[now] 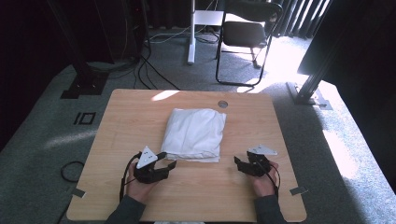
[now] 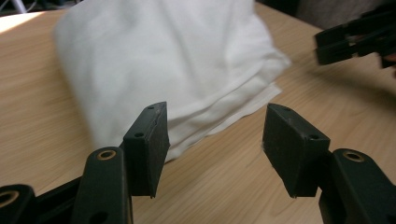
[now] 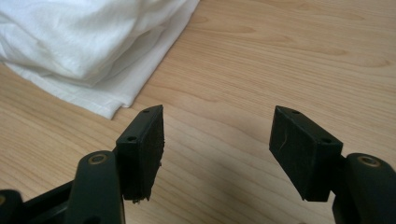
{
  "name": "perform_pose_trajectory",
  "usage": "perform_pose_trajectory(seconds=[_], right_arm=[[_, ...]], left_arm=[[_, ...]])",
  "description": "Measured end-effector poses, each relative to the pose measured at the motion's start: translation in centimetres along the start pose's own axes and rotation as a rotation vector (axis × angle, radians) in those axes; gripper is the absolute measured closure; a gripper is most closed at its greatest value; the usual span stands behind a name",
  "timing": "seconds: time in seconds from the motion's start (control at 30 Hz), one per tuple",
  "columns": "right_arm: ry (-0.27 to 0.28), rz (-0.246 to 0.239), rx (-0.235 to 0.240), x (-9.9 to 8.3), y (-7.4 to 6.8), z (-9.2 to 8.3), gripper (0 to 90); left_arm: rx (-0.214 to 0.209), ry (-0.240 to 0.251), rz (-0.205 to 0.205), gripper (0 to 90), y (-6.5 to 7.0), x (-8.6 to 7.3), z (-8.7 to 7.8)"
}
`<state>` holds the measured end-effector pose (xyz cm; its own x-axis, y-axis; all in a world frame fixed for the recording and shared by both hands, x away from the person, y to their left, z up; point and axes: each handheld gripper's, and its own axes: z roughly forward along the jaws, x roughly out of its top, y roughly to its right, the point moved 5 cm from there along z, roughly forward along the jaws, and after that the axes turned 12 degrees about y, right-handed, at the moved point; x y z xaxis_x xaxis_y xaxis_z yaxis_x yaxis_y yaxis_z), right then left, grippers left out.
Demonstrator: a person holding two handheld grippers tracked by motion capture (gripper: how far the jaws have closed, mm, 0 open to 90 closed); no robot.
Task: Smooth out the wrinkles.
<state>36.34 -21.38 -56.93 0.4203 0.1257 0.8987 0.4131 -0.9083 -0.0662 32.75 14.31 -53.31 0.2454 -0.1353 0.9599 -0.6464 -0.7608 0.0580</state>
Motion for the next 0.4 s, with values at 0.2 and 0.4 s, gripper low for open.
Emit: perform_pose_trajectory(seconds=[0.2, 0.4], right_arm=[[0.000, 0.026, -0.013, -0.8, 0.9, -0.3, 34.8], [0.008, 0.039, -0.026, -0.9, 1.7, -0.6, 34.9]], left_arm=[[0.095, 0.018, -0.043, 41.9, -3.0, -0.4, -1.6], [0.156, 0.045, -0.082, 42.0, -5.1, -0.3, -3.1]])
